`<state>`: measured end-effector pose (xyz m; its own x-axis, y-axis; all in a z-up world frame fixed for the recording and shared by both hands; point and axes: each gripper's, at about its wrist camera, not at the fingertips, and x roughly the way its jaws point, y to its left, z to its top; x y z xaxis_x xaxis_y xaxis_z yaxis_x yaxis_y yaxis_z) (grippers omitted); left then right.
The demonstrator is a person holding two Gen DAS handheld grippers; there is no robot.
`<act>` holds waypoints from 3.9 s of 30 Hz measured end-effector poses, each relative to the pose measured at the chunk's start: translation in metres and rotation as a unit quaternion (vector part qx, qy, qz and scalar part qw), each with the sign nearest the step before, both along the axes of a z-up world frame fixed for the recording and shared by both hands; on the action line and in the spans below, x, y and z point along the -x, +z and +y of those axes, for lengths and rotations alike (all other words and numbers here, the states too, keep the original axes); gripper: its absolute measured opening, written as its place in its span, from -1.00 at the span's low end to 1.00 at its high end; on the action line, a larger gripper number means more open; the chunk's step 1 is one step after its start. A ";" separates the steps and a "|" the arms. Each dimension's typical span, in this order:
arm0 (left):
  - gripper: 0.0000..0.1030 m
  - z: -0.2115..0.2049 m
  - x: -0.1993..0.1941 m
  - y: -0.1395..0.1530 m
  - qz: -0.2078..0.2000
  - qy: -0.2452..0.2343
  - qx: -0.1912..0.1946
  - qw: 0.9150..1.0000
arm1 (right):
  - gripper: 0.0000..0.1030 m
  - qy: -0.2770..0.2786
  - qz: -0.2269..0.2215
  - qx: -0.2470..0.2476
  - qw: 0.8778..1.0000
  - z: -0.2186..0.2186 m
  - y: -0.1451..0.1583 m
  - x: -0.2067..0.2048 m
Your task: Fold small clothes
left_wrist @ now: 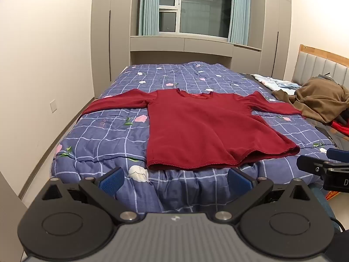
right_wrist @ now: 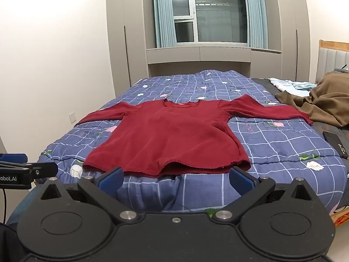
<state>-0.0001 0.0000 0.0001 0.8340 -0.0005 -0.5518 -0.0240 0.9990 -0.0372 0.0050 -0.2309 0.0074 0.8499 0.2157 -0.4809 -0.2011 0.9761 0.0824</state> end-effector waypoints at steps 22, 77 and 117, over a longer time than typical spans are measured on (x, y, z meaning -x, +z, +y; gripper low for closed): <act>0.99 -0.002 -0.002 0.003 0.002 -0.004 0.002 1.000 | 0.99 0.000 0.000 0.000 1.000 0.000 -0.001 0.000; 0.99 -0.002 0.000 0.002 0.002 -0.006 0.002 1.000 | 0.99 0.000 0.002 0.001 1.000 0.002 -0.001 -0.001; 0.99 0.009 -0.058 0.007 0.051 0.016 0.012 0.999 | 0.99 -0.005 0.044 0.017 0.999 -0.004 0.014 -0.044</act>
<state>0.0578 0.0087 0.0068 0.7735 0.0108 -0.6337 -0.0612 0.9965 -0.0577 0.0491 -0.2352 0.0216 0.8060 0.1885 -0.5611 -0.1840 0.9808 0.0651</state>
